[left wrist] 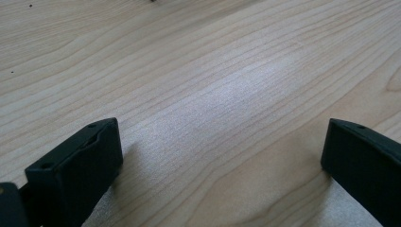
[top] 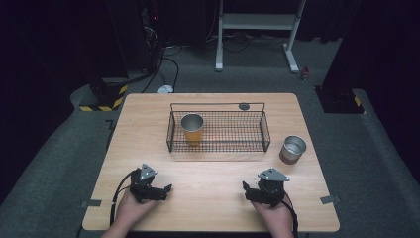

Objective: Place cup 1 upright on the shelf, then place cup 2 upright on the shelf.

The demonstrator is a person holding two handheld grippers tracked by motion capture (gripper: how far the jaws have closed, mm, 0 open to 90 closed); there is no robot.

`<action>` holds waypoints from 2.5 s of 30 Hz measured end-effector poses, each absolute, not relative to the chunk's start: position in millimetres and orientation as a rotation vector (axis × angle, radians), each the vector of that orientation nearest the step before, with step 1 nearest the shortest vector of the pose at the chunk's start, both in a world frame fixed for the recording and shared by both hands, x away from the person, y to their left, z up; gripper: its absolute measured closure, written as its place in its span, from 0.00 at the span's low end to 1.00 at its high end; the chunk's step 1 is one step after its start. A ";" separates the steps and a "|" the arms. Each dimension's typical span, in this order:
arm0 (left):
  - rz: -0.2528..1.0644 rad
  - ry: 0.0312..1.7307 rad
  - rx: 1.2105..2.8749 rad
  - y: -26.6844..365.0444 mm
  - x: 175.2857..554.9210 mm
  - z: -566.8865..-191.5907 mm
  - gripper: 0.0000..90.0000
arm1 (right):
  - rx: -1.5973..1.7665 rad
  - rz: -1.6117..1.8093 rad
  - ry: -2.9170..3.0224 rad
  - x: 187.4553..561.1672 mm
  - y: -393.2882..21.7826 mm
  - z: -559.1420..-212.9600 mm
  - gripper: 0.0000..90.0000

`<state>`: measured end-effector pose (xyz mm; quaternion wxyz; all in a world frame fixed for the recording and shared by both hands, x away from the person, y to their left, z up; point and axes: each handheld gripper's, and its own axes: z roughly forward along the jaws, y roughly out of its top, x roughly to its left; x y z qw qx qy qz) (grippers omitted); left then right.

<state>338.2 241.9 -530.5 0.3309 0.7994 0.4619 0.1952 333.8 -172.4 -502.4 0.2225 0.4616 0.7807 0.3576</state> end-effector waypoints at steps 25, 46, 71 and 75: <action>0.512 1.230 2.076 241.5 338.5 -530.6 0.00 | 1.379 0.976 2.068 335.4 -209.9 -507.8 0.14; 0.518 1.233 2.075 242.2 337.7 -530.6 0.01 | 1.418 1.017 1.927 335.5 -233.9 -486.6 0.14; 0.529 1.221 2.085 243.4 337.9 -530.3 0.01 | 1.458 0.977 1.873 348.0 -258.7 -487.3 0.12; 0.523 1.225 2.081 243.0 337.9 -530.4 0.01 | 1.476 0.968 1.858 351.9 -262.3 -488.7 0.12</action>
